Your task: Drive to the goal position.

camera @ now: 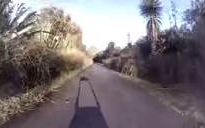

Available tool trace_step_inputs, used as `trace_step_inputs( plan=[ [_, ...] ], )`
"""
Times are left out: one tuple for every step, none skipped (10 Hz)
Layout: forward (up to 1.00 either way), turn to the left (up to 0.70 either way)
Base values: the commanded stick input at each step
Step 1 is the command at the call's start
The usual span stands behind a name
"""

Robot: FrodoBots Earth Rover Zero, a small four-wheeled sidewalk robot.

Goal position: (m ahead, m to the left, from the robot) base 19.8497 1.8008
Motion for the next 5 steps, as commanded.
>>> trace_step_inputs(
  plan=[
    [1.0,0.0],
    [1.0,0.0],
    [1.0,0.0],
    [1.0,0.0],
    [1.0,0.0]
  ],
)
